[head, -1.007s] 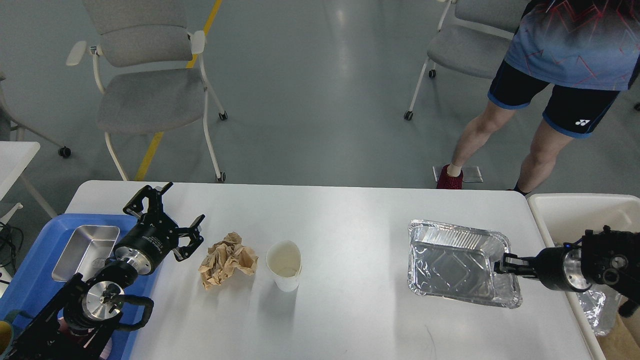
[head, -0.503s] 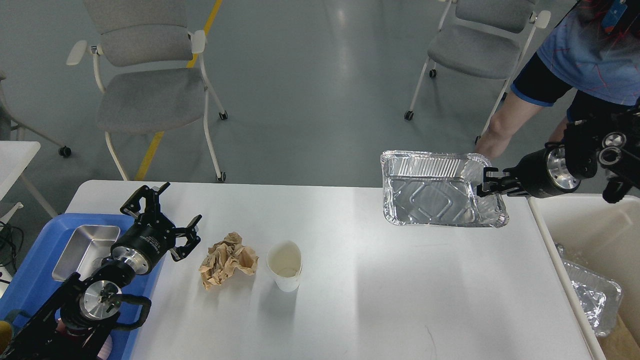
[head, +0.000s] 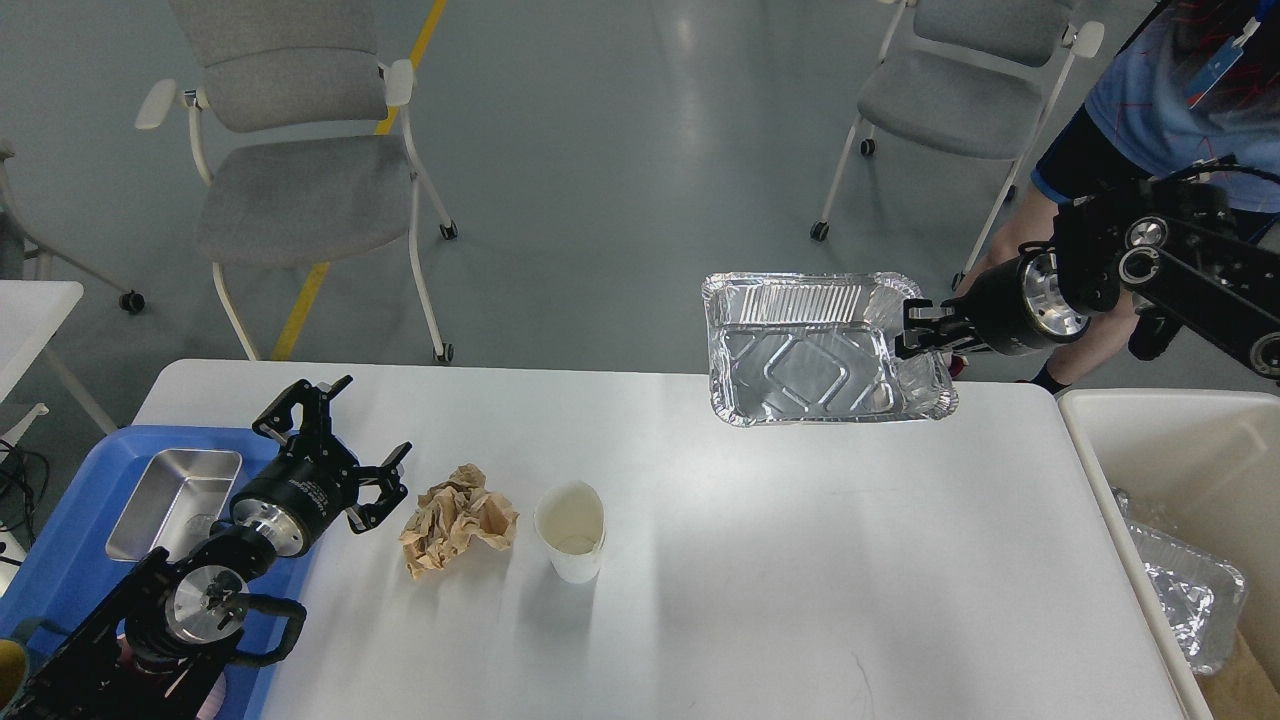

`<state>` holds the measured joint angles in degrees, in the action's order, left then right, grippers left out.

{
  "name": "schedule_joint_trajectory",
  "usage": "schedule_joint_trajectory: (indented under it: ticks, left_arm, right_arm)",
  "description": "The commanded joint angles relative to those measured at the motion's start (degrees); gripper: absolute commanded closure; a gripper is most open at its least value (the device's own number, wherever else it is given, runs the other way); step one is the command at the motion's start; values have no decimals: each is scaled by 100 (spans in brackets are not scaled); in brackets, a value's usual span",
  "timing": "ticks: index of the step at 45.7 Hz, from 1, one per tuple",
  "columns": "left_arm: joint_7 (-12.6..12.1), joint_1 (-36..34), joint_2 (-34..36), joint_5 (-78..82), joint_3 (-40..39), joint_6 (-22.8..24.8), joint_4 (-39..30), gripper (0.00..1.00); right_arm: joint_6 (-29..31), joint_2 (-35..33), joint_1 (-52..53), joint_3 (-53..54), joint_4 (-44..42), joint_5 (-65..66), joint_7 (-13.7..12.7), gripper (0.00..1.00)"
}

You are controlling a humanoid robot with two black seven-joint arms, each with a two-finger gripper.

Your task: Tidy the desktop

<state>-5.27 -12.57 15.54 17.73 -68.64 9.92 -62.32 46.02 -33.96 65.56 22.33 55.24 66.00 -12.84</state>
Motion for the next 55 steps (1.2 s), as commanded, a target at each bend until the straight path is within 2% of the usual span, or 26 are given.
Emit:
schedule_joint_trajectory:
  ticks: [1, 4, 5, 12, 19, 27, 36, 39, 45, 50, 55]
  left_arm:
    - [-587, -167, 527, 12, 683, -183, -447, 3]
    - [-957, -395, 1080, 12, 1263, -253, -930, 4]
    - [-1071, -526, 1535, 20, 1587, -262, -1262, 4]
    - [-1072, -1063, 3330, 20, 2354, -166, -2249, 4]
    - [-1142, -2178, 4886, 29, 3443, 528, -2934, 4]
    - [-1230, -3515, 5959, 248, 4666, 1363, -3576, 4]
    - [-1310, -3859, 6873, 451, 4746, 1846, -3823, 4]
    - [-1309, -3859, 7050, 451, 4737, 2084, -3858, 4]
    - [-1309, -3841, 6928, 565, 4772, 2059, -3858, 4]
    - [-1327, -3806, 6278, 916, 4789, 1857, -3806, 4]
    - [-1345, -3797, 5347, 1373, 5044, 1549, -3621, 4]
  right_arm:
    - [-31, 92, -61, 8, -13, 0, 1, 100]
    - [-40, 118, -79, 8, -13, 9, 1, 100]
    - [-40, 118, -88, 8, -4, 0, 1, 100]
    - [-49, 118, -123, 8, -4, -8, 1, 100]
    - [-49, 118, -158, 8, -4, -8, 10, 100]
    - [-58, 127, -158, 8, -4, -8, 10, 100]
    - [-58, 74, -175, 26, 14, -17, 10, 100]
    - [-58, 74, -193, 26, 14, -17, 10, 100]
    - [-66, 92, -202, 26, 14, -17, 10, 100]
    - [-66, 83, -202, 26, 14, -17, 10, 100]
    - [-75, 65, -211, 35, 31, -26, 10, 100]
